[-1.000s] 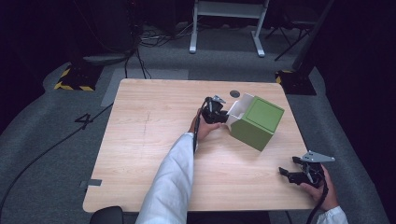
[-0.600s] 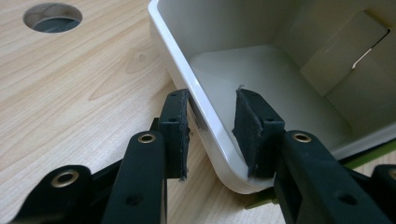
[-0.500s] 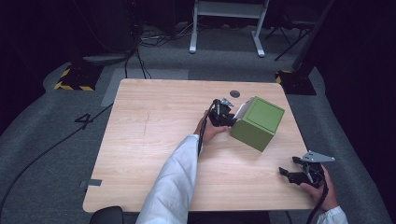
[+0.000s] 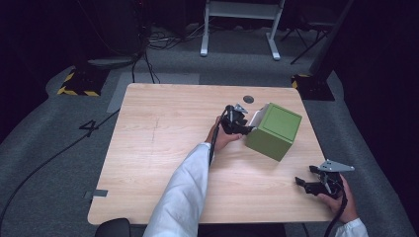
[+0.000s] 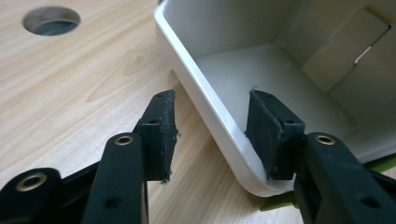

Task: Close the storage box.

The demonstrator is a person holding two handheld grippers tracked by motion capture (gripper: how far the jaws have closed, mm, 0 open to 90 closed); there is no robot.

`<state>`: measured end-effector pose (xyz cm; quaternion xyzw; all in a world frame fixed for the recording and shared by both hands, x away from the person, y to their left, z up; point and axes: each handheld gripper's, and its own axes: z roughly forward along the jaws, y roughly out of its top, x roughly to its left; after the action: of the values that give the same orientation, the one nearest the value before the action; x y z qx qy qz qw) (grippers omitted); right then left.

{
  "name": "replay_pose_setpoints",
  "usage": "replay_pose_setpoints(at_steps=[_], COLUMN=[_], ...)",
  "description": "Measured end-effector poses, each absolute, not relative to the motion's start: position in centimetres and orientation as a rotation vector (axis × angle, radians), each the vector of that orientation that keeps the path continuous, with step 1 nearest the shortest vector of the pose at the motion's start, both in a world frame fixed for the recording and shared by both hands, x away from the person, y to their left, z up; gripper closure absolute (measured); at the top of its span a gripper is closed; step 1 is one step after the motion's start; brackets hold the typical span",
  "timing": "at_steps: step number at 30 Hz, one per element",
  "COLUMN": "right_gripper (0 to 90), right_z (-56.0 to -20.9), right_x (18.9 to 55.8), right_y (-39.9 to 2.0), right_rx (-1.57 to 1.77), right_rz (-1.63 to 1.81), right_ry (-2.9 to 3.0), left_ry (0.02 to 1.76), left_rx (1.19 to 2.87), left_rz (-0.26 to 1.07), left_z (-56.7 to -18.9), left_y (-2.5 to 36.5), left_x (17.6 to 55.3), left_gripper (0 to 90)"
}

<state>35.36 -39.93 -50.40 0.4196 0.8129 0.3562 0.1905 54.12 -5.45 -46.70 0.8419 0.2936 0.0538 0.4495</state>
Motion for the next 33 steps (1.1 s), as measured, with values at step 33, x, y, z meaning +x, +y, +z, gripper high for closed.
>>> replay_pose_setpoints(at_steps=[33], right_gripper=[15.6], right_z=[-50.4], right_x=[35.4], right_y=[-39.9], right_rx=[1.179], right_rz=[1.001], right_ry=[2.284], left_ry=[0.732], left_rx=[2.217], left_rz=[0.472], left_z=[-41.9], left_y=[3.5], left_x=[51.4], left_gripper=[23.1])
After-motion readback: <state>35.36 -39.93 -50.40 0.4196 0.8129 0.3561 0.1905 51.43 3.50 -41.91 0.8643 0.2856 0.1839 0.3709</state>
